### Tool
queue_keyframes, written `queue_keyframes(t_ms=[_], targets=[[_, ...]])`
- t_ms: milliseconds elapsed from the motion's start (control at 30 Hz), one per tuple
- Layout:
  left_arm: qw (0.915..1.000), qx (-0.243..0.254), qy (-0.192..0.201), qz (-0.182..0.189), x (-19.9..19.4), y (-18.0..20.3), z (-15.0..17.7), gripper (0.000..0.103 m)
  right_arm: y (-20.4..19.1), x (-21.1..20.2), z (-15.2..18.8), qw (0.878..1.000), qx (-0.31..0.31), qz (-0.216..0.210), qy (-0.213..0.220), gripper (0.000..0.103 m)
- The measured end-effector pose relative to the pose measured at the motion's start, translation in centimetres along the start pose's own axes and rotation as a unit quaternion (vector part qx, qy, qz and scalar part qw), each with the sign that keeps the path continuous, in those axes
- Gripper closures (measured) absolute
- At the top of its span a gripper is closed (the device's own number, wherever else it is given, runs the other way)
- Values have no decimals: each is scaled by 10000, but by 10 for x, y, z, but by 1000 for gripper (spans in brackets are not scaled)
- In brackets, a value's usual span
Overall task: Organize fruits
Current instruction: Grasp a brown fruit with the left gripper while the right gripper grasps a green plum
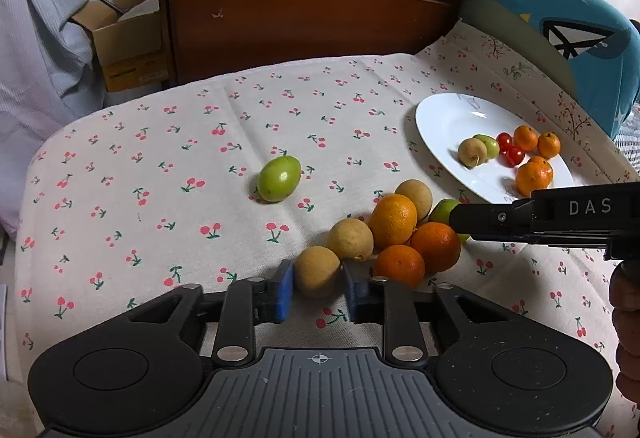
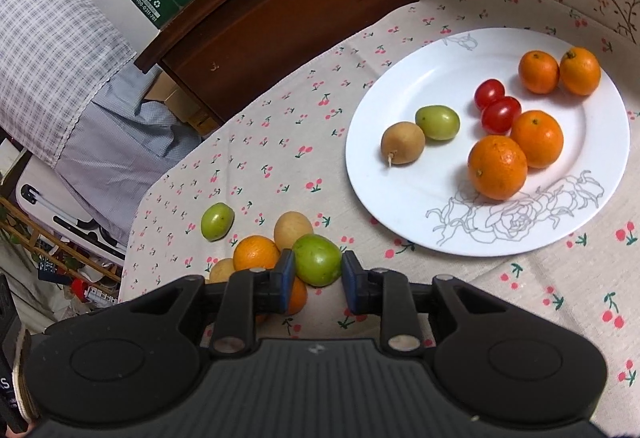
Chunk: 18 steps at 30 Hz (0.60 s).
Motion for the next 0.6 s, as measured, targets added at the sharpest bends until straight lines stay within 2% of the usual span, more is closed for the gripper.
queue_keyframes(t_ms=[233, 267, 333, 400, 600], targets=[[9999, -10, 72, -70, -7, 2, 0, 80, -4, -4, -1, 9998, -96, 134, 56, 80], [9999, -26, 83, -72, -8, 1, 0, 80, -4, -6, -1, 9998, -96, 126, 81, 86], [9999, -66, 88, -62, -11, 1, -1, 80, -5, -9, -3, 9998, -124, 135, 117, 91], [9999, -73, 80, -23, -11, 1, -2, 80, -6, -8, -2, 9995, -249, 151, 130, 91], [9997, -209, 54, -64, -11, 0, -2, 80, -3, -5, -2, 9999, -106, 60, 91, 81]])
Point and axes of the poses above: each gripper's, at about its wrist camera, not at the fingertips, and x roughly the way its jaws point, y to its right, z to its underside, the point moved 2 cm from there along x, roughly the way its jaws point, and after that the axes turned 2 degrees about z, right-handed, at the moved point
